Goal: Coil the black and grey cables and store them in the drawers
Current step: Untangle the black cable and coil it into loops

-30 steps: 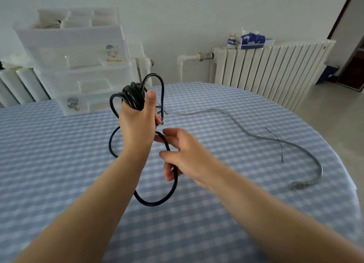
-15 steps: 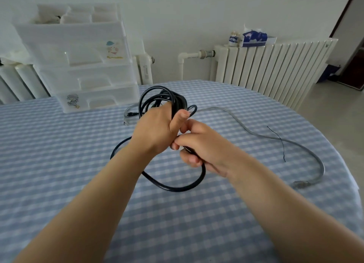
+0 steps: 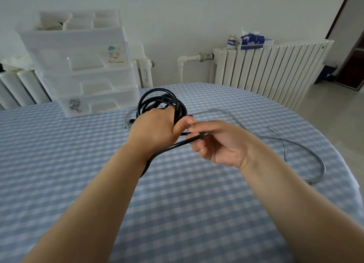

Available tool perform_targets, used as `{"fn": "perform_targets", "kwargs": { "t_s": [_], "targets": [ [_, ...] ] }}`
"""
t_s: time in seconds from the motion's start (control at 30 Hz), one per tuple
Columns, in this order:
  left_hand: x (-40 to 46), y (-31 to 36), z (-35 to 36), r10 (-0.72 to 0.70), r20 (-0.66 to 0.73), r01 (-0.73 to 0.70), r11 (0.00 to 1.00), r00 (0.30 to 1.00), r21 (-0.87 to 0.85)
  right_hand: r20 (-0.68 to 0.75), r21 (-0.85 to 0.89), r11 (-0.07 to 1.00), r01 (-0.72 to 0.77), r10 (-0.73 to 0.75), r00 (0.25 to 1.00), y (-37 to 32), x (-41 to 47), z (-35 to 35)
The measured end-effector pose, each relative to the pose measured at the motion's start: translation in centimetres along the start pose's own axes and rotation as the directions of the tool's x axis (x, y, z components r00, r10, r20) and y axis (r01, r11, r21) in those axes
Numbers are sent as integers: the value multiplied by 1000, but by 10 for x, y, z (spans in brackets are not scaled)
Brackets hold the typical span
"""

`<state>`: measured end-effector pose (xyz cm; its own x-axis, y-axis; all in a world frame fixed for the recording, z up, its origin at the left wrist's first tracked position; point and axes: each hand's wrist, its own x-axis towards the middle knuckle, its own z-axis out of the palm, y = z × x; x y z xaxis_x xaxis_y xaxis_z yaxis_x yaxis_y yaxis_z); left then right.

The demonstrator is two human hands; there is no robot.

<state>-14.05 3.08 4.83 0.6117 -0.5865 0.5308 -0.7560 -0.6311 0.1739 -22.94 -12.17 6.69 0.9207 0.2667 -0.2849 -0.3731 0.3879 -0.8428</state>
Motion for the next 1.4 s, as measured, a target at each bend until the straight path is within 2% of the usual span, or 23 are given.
{"fn": "perform_targets", "kwargs": {
  "t_s": [0.13, 0.17, 0.2, 0.27, 0.33, 0.47, 0.57, 0.6, 0.63, 0.7, 0.73, 0.77, 0.83, 0.9, 1.0, 1.07, 1.17, 1.23, 1.27, 1.33, 1.4],
  "targets": [
    [1, -3, -6, -43, 52, 43, 999, 998, 12, 112, 190, 982, 10, -32, 993, -4, -4, -4],
    [3, -3, -8, -60, 91, 61, 998, 994, -15, 114, 184, 983, 18, -40, 993, -5, -6, -5],
    [5, -3, -11, -72, 148, 84, 994, 986, -75, 106, 138, 990, 38, -53, 993, -6, -7, -6],
    [7, -4, -17, -65, 267, 142, 949, 962, -281, 54, -103, 987, 127, -121, 991, -8, -9, -5],
    [7, -3, -22, -34, 380, 198, 894, 924, -401, 6, -387, 893, 231, -248, 969, -7, -8, -9],
    [6, 6, -30, -30, 596, 286, 896, 803, -340, -57, -626, 720, 302, -428, 902, -11, -7, -18],
    [4, 12, -34, -9, 625, 299, 883, 780, -361, -107, -763, 584, 279, -539, 835, -14, -6, -22],
    [4, 13, -35, -4, 621, 320, 860, 784, -399, -116, -750, 597, 285, -544, 831, -14, -6, -23],
    [3, 12, -37, 2, 614, 341, 830, 789, -441, -117, -684, 659, 311, -521, 846, -14, -6, -25],
    [4, 9, -38, 23, 595, 362, 774, 804, -520, -41, -369, 858, 358, -400, 916, -15, -7, -30],
    [3, 7, -39, 29, 582, 367, 751, 812, -549, 30, -188, 923, 335, -335, 942, -16, -8, -33],
    [3, 5, -41, 29, 569, 371, 730, 822, -573, 100, -59, 953, 297, -290, 952, -17, -8, -36],
    [3, 3, -44, 23, 547, 385, 686, 837, -618, 189, 37, 966, 255, -257, 948, -17, -7, -41],
    [3, 1, -45, 35, 529, 382, 652, 848, -655, 152, -28, 959, 284, -276, 949, -17, -4, -43],
    [3, 0, -44, 90, 543, 380, 619, 835, -687, -7, -298, 895, 332, -350, 937, -17, -1, -43],
    [2, -3, -43, 143, 574, 404, 576, 806, -711, -44, -419, 839, 346, -399, 916, -16, 1, -44],
    [1, -7, -40, 257, 608, 480, 419, 751, -771, -9, -540, 735, 411, -493, 870, -15, 1, -44],
    [-1, -10, -37, 354, 591, 546, 229, 725, -806, 73, -571, 661, 487, -550, 832, -16, 0, -43],
    [-1, -12, -34, 399, 572, 577, 121, 717, -807, 107, -548, 656, 519, -561, 821, -15, 1, -43],
    [0, -15, -30, 488, 517, 624, -74, 703, -778, 122, -419, 735, 533, -536, 836, -14, 3, -46],
    [3, -17, -28, 558, 441, 648, -246, 703, -721, 126, -225, 849, 479, -462, 878, -12, 7, -49]
  ]
}}
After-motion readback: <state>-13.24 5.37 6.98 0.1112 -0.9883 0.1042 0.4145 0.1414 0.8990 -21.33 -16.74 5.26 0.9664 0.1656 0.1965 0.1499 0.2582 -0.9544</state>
